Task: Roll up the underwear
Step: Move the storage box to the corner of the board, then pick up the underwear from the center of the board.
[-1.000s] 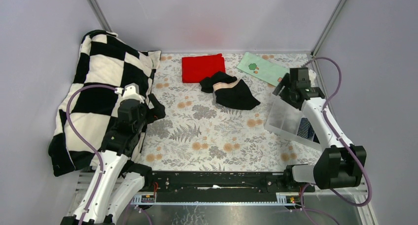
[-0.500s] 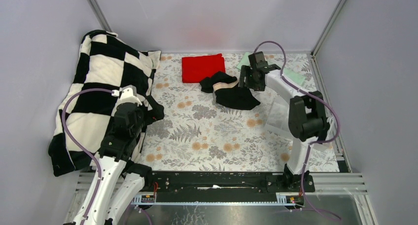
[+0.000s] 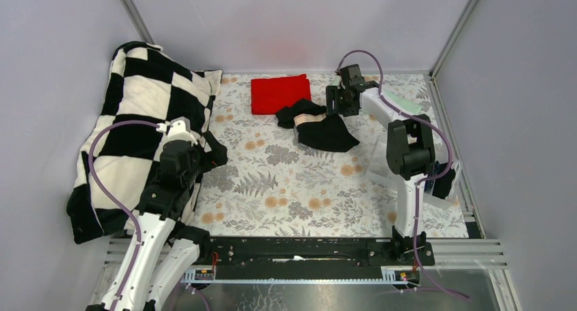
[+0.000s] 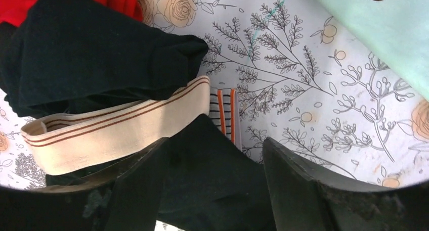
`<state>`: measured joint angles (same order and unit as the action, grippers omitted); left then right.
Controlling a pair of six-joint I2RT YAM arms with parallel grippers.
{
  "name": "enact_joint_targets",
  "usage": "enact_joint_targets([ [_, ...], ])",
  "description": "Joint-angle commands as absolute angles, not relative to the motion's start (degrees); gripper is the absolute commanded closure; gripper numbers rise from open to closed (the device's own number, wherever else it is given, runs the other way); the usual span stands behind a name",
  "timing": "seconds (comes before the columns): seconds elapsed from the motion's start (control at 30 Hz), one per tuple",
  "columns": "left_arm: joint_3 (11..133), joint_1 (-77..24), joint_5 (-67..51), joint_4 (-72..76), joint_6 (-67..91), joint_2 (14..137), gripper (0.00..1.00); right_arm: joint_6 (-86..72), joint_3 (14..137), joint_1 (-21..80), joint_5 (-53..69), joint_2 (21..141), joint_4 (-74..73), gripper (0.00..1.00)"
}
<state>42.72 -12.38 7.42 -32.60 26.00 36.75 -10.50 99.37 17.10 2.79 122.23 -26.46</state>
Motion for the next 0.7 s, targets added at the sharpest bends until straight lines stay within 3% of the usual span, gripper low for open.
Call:
enact_joint_targets([
  [0.0, 42.5, -12.6, 6.9, -30.5, 24.9, 36.7, 0.01, -8.5, 102.7, 15.2, 10.1, 124.6, -27.5, 0.28],
  [0.23, 42.6, -12.6, 7.4, -30.6, 25.0, 36.9, 0.01, -8.5, 101.1, 15.2, 13.1, 122.6, -26.3, 0.59],
  [0.37, 42.6, -12.6, 7.4, -30.7, 25.0, 37.1, 0.01, -10.9, 95.9, 15.1, 12.8, 117.2, -22.0, 0.88],
  [0.53, 42.5, -12.6, 7.2, -30.6, 25.0, 37.4, 0.01, -13.0, 91.9, 15.1, 12.2, 109.9, -20.2, 1.0],
  [0.67, 42.6, -12.6, 7.5, -30.7, 25.1, 37.6, 0.01, -15.0, 87.5, 15.3, 9.6, 102.0, -20.3, 1.0],
])
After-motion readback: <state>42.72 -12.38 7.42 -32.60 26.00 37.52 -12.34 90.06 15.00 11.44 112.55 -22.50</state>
